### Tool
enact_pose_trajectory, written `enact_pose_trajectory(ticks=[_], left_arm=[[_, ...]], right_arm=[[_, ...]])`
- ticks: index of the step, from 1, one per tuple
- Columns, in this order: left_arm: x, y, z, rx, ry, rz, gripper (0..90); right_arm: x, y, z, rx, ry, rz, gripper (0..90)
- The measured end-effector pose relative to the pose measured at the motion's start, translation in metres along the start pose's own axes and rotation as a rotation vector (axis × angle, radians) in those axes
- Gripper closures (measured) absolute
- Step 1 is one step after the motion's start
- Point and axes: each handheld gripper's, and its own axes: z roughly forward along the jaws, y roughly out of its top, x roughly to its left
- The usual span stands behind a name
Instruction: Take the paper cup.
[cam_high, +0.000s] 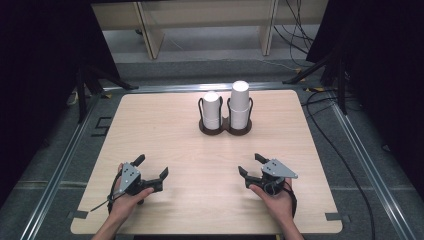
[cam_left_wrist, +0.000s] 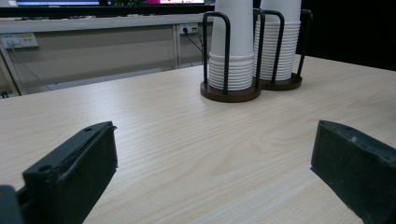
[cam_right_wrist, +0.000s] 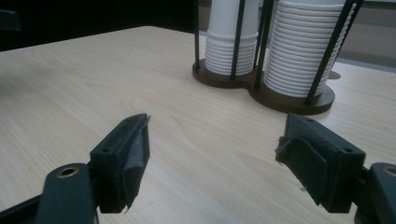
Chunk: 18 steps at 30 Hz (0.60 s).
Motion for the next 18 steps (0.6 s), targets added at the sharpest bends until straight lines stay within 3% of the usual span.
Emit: enact_pose_trajectory(ticks=[2, 5, 7, 8, 9, 10, 11, 12, 13, 14, 15, 17, 18], left_arm=[[0.0, 0.001, -0.001, 0.028, 0.005, 0.002, 0.0], [0.0, 0.001, 0.002, 0.017, 0.003, 0.01, 0.0], [-0.001, 0.002, 0.007, 0.015, -0.003, 0.005, 0.0], [-0.001, 0.004, 0.008, 0.033, -0.005, 0.008, 0.0], [-0.002, 0.005, 0.012, 0.015, -0.008, 0.003, 0.2], [-0.002, 0.007, 0.013, 0.026, -0.01, 0.006, 0.6], [-0.002, 0.009, 0.017, 0.016, -0.019, 0.012, 1.3], [-0.003, 0.012, 0.021, 0.021, -0.026, 0.01, 1.5], [-0.003, 0.014, 0.023, 0.026, -0.029, 0.015, 2.6], [-0.003, 0.018, 0.03, -0.001, -0.047, 0.024, 2.6], [-0.003, 0.022, 0.033, 0.019, -0.049, 0.03, 3.4], [-0.003, 0.029, 0.043, -0.003, -0.077, 0.024, 4.4], [-0.002, 0.033, 0.046, 0.008, -0.079, 0.027, 5.1]], right_arm=[[0.0, 0.0, 0.0, 0.007, 0.014, 0.003, 23.4], [0.0, 0.001, 0.001, 0.011, 0.011, -0.008, 23.6], [-0.002, 0.003, 0.003, -0.013, -0.002, -0.047, 24.3], [0.0, 0.004, 0.004, -0.013, 0.026, -0.005, 24.5], [-0.001, 0.007, 0.004, -0.016, 0.034, 0.006, 24.9], [-0.002, 0.011, 0.004, -0.013, 0.02, -0.021, 25.3], [-0.002, 0.013, 0.007, -0.026, 0.015, -0.024, 25.4], [-0.001, 0.017, 0.01, -0.024, 0.039, -0.01, 25.4], [0.0, 0.023, 0.013, -0.035, 0.015, -0.038, 25.6], [0.0, 0.023, 0.013, -0.035, 0.015, -0.038, 25.6], [0.001, 0.027, 0.016, -0.034, 0.038, -0.033, 25.6], [0.003, 0.035, 0.021, -0.038, 0.05, -0.049, 26.5], [0.003, 0.039, 0.024, -0.052, 0.056, -0.061, 26.6]])
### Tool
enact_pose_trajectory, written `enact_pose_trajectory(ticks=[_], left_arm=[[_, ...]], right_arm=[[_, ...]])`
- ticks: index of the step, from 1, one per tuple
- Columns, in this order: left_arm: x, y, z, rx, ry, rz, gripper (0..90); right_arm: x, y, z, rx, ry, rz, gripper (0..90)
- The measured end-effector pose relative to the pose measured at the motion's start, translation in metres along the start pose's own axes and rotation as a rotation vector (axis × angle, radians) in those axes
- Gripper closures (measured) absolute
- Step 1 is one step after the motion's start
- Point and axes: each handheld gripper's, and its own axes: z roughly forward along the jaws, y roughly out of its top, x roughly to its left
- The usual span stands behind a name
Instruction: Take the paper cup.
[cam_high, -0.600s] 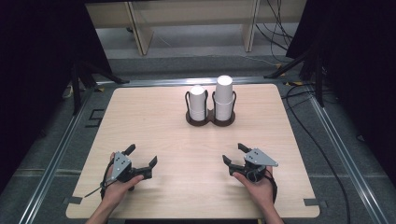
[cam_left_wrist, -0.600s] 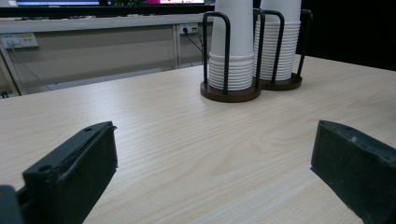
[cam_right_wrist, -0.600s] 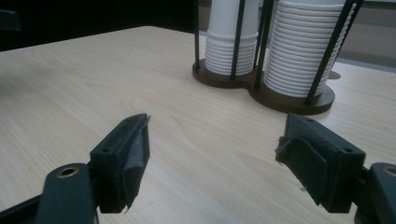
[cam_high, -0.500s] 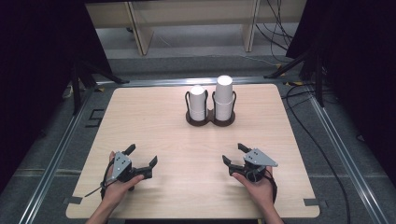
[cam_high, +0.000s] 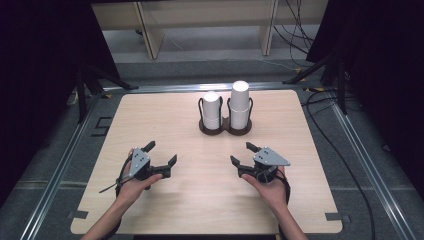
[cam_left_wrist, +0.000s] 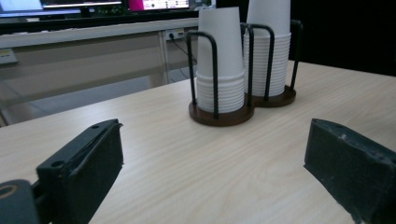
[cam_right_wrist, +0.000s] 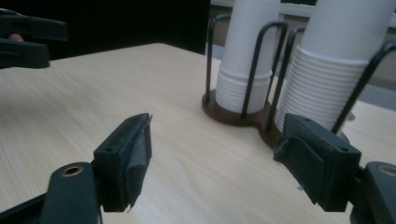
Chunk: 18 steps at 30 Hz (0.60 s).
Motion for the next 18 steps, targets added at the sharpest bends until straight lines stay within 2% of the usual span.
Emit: enact_pose_trajectory(ticks=[1, 2, 3, 6, 7, 8, 9, 10, 11, 13, 16, 18], left_arm=[[0.0, 0.003, 0.006, -0.021, -0.008, 0.0, 5.4], [0.001, 0.006, 0.008, -0.003, -0.008, 0.008, 5.6], [0.001, 0.009, 0.014, -0.007, -0.009, -0.009, 5.7], [0.002, 0.016, 0.029, -0.01, -0.023, -0.016, 6.4], [0.002, 0.018, 0.034, -0.009, -0.025, -0.01, 6.6], [0.002, 0.019, 0.041, -0.013, -0.032, 0.002, 6.8], [0.002, 0.021, 0.047, -0.003, -0.035, 0.004, 7.2], [0.002, 0.022, 0.054, -0.005, -0.039, 0.003, 7.3], [0.002, 0.023, 0.059, 0.008, -0.037, 0.012, 7.3], [0.001, 0.024, 0.072, 0.015, -0.046, 0.013, 7.4], [0.0, 0.024, 0.091, 0.052, -0.067, 0.037, 8.9], [-0.001, 0.024, 0.103, 0.065, -0.086, 0.054, 13.3]], right_arm=[[-0.001, 0.004, 0.003, -0.018, -0.007, -0.031, 26.6], [0.002, 0.008, 0.005, -0.007, 0.007, -0.003, 26.6], [-0.001, 0.011, 0.006, -0.015, -0.008, -0.057, 26.6], [0.001, 0.021, 0.014, -0.001, -0.003, -0.017, 26.6], [-0.001, 0.024, 0.018, -0.028, -0.002, -0.039, 26.6], [-0.003, 0.026, 0.019, -0.029, -0.01, -0.061, 26.6], [-0.002, 0.03, 0.022, -0.021, -0.008, -0.045, 26.6], [-0.004, 0.032, 0.026, -0.039, 0.006, -0.052, 26.6], [-0.006, 0.035, 0.027, -0.039, -0.02, -0.07, 26.7], [-0.007, 0.039, 0.033, -0.028, -0.006, -0.035, 26.9], [-0.013, 0.047, 0.041, -0.022, -0.03, -0.048, 27.3], [-0.016, 0.054, 0.048, -0.027, -0.035, -0.041, 28.0]])
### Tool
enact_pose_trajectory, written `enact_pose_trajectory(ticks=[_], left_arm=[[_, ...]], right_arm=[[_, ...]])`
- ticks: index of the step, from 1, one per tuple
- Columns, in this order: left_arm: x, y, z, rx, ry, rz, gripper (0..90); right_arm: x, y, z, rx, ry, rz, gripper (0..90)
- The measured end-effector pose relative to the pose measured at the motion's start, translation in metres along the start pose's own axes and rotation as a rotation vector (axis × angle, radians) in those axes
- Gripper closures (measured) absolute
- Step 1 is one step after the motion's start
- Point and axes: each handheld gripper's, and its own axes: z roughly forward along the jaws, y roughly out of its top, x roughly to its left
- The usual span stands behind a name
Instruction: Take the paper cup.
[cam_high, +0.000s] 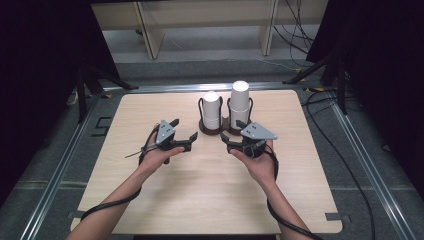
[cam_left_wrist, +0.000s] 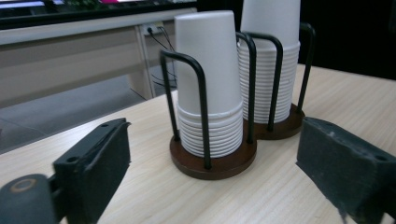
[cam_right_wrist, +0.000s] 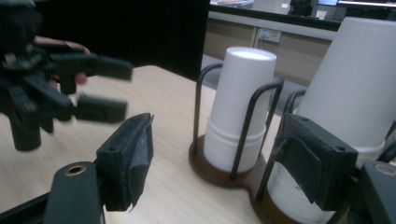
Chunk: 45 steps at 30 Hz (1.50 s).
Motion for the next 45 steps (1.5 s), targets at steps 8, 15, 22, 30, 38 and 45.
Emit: enact_pose_trajectory(ticks=[8, 15, 22, 30, 38, 45], left_arm=[[0.005, -0.002, 0.038, 0.054, -0.003, -0.003, 14.3], [0.004, -0.009, 0.06, 0.093, -0.005, 0.014, 14.5], [0.005, -0.01, 0.074, 0.111, -0.004, 0.007, 15.7], [0.007, -0.011, 0.083, 0.131, 0.002, 0.007, 16.6], [0.007, -0.011, 0.089, 0.131, 0.002, -0.005, 17.5], [0.006, -0.01, 0.094, 0.139, -0.001, -0.003, 18.5]], right_arm=[[-0.011, 0.02, 0.029, 0.02, 0.005, -0.012, 29.0], [-0.017, 0.033, 0.056, 0.025, -0.019, 0.016, 30.1], [-0.02, 0.04, 0.08, 0.058, -0.047, 0.02, 30.3], [-0.02, 0.045, 0.102, 0.094, -0.086, 0.033, 30.1], [-0.021, 0.043, 0.115, 0.125, -0.113, 0.032, 30.0], [-0.022, 0.043, 0.124, 0.149, -0.139, 0.039, 30.0]])
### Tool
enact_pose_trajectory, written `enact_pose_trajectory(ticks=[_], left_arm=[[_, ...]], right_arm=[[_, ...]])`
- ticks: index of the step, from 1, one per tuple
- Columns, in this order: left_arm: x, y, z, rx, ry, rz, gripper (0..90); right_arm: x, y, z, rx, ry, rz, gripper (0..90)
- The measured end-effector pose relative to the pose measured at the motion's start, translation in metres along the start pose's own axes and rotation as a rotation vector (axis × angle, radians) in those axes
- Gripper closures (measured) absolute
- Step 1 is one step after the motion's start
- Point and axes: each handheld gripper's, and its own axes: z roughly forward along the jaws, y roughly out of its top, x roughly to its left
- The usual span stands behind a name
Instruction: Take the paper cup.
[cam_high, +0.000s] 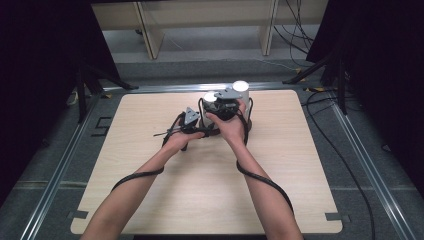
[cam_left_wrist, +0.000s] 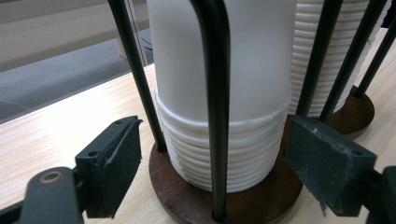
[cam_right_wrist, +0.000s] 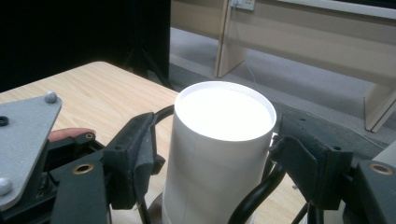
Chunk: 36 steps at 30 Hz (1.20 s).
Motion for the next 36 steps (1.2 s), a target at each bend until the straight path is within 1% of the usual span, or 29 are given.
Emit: enact_pose_trajectory(ticks=[2, 5, 7, 8, 10, 11, 12, 13, 14, 15, 16, 17, 18, 19, 21, 22, 23, 24, 25, 27, 28, 30, 31, 33, 34, 35, 36], left_arm=[[-0.001, 0.0, 0.001, -0.001, 0.002, -0.002, 18.9], [0.0, 0.0, 0.003, 0.0, -0.001, -0.001, 19.5], [-0.001, 0.0, 0.003, 0.01, 0.002, -0.003, 20.0], [-0.001, 0.0, 0.004, 0.006, 0.002, -0.004, 20.4], [-0.001, 0.0, 0.004, 0.009, 0.001, -0.005, 20.8], [0.0, 0.0, 0.005, 0.006, -0.006, -0.004, 20.8], [0.0, 0.0, 0.006, 0.004, -0.007, -0.005, 20.8], [-0.001, 0.0, 0.006, 0.005, -0.006, -0.004, 21.4], [-0.001, 0.001, 0.005, 0.016, -0.007, 0.001, 21.4], [-0.001, 0.0, 0.006, 0.01, -0.003, -0.001, 21.7], [-0.001, 0.0, 0.006, 0.003, -0.002, -0.005, 22.2], [-0.001, 0.0, 0.006, 0.004, -0.001, -0.007, 22.5], [-0.001, 0.0, 0.006, 0.004, -0.003, -0.005, 22.9], [-0.002, 0.0, 0.006, 0.003, -0.005, -0.005, 23.9], [-0.002, 0.0, 0.007, 0.006, -0.005, -0.002, 24.1], [-0.002, 0.0, 0.007, 0.007, -0.005, -0.003, 24.2], [-0.002, 0.0, 0.007, 0.007, -0.005, -0.004, 24.2], [-0.002, 0.0, 0.007, 0.008, -0.005, -0.007, 24.2], [-0.002, 0.0, 0.007, 0.009, -0.005, -0.008, 24.4], [-0.002, 0.0, 0.007, 0.011, -0.007, -0.004, 25.0], [-0.001, 0.0, 0.006, 0.025, -0.012, 0.009, 25.0], [-0.001, 0.0, 0.006, 0.027, -0.014, 0.007, 25.4], [-0.001, 0.0, 0.006, 0.028, -0.016, 0.009, 25.7], [-0.001, 0.0, 0.006, 0.03, -0.016, 0.012, 26.0], [0.0, 0.0, 0.006, 0.03, -0.016, 0.013, 26.0], [0.0, 0.0, 0.006, 0.03, -0.016, 0.013, 26.0], [0.0, 0.0, 0.007, 0.023, -0.018, 0.012, 26.0]], right_arm=[[-0.001, -0.001, 0.004, -0.003, -0.001, -0.007, 30.0], [-0.001, -0.001, 0.006, 0.0, -0.019, 0.007, 30.4], [0.0, -0.001, 0.008, 0.001, -0.019, -0.001, 30.4], [0.0, 0.0, 0.008, 0.008, -0.017, -0.003, 30.4], [0.001, 0.0, 0.011, 0.006, -0.016, -0.001, 30.3], [0.001, 0.0, 0.012, -0.002, -0.023, -0.002, 30.3], [0.002, 0.001, 0.013, 0.003, -0.01, 0.007, 30.6], [0.002, 0.001, 0.013, 0.011, -0.019, 0.018, 30.6], [0.003, 0.001, 0.015, 0.006, -0.028, 0.003, 30.7], [0.003, 0.002, 0.015, 0.013, -0.026, 0.012, 30.7], [0.004, 0.002, 0.015, 0.018, -0.025, 0.032, 30.7], [0.004, 0.002, 0.017, 0.011, -0.016, 0.029, 30.9], [0.005, 0.002, 0.017, 0.011, -0.038, 0.032, 31.1], [0.005, 0.003, 0.018, 0.016, -0.039, 0.039, 31.7], [0.004, 0.003, 0.019, 0.011, -0.031, 0.04, 31.7], [0.005, 0.003, 0.019, 0.02, -0.021, 0.058, 32.3], [0.005, 0.003, 0.019, 0.02, -0.024, 0.063, 32.8], [0.004, 0.003, 0.019, 0.011, -0.037, 0.064, 33.2], [0.005, 0.002, 0.019, 0.013, -0.029, 0.086, 33.3], [0.005, 0.002, 0.02, 0.003, -0.037, 0.087, 33.3], [0.006, 0.001, 0.02, 0.002, -0.039, 0.088, 33.3], [0.005, 0.001, 0.02, 0.001, -0.036, 0.082, 33.5], [0.005, 0.001, 0.021, -0.01, -0.031, 0.089, 33.7], [0.005, 0.001, 0.021, -0.01, -0.029, 0.091, 33.8], [0.003, 0.001, 0.021, -0.011, -0.028, 0.065, 33.9], [0.002, 0.002, 0.021, -0.016, -0.027, 0.05, 33.9], [0.002, 0.002, 0.021, -0.014, -0.025, 0.051, 33.9]])
